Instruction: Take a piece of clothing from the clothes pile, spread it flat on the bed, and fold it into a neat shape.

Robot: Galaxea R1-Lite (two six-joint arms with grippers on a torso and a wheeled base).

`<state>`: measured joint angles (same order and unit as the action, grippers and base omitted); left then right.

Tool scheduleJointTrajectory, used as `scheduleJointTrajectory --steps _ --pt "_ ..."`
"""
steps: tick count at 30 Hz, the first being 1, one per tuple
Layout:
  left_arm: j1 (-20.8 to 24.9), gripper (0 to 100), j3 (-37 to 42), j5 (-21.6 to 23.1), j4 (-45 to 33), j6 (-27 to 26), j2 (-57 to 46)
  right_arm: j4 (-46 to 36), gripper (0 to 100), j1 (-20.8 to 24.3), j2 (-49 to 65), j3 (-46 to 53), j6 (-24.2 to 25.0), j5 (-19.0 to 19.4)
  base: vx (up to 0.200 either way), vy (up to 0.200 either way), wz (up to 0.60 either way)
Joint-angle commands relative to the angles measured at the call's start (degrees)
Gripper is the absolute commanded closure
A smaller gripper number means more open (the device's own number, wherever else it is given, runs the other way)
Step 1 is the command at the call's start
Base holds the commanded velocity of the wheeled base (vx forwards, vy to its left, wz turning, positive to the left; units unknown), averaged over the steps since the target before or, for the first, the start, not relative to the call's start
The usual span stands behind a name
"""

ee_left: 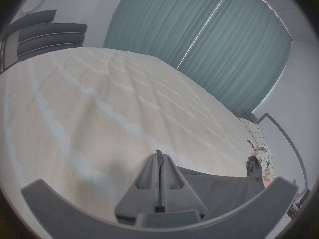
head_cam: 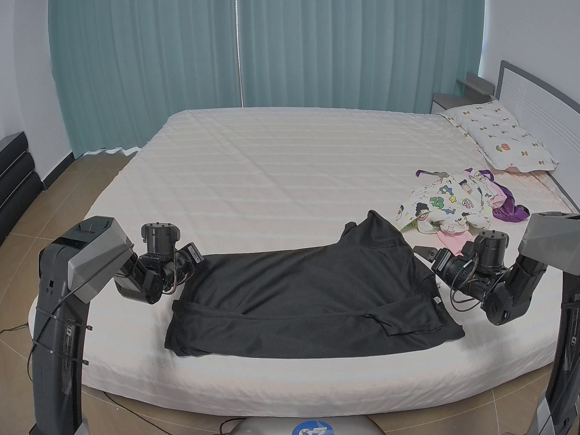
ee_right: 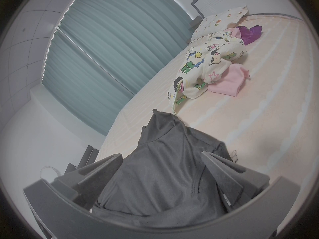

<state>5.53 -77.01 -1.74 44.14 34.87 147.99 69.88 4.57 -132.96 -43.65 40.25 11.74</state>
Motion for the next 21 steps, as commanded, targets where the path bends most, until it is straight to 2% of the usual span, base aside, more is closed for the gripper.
scheduleJointTrajectory --steps 1,2,6,8,9,13,16,21 --pt "-0.3 100 1.4 -0.5 -0.1 0.0 -3.7 -4.4 0 1.4 -2.8 -8.6 -0.7 -4.6 0.0 0.0 0.0" --pt "-0.3 100 1.5 -0.5 -0.1 0.0 -3.8 -4.7 0 1.4 -2.9 -9.0 -0.7 -4.8 0.0 0.0 0.0" --pt "0.1 100 4.2 -0.6 0.2 0.1 -5.9 -17.6 0 2.7 -4.8 -20.9 -2.3 -6.5 0.0 0.0 0.0" --pt "0.2 100 4.4 -0.6 0.2 0.1 -6.1 -18.9 0 3.0 -5.2 -22.4 -2.6 -6.6 0.0 0.0 0.0" --pt "0.4 100 4.8 -0.6 0.2 0.1 -6.6 -22.5 0 4.0 -7.2 -27.4 -4.4 -8.3 0.0 0.0 0.0" --pt "0.6 100 4.9 -0.7 0.1 0.1 -7.0 -31.5 0 5.2 -11.3 -36.9 -9.5 -11.9 0.0 0.0 0.0" --pt "0.6 100 5.0 -0.9 0.1 0.1 -7.0 -35.2 0 5.7 -13.7 -43.4 -10.0 -13.6 0.0 0.0 0.0" --pt "0.7 100 5.9 -1.5 0.2 0.1 -7.0 -36.6 0 5.4 -18.3 -49.5 -10.0 -13.9 0.0 0.0 0.0"
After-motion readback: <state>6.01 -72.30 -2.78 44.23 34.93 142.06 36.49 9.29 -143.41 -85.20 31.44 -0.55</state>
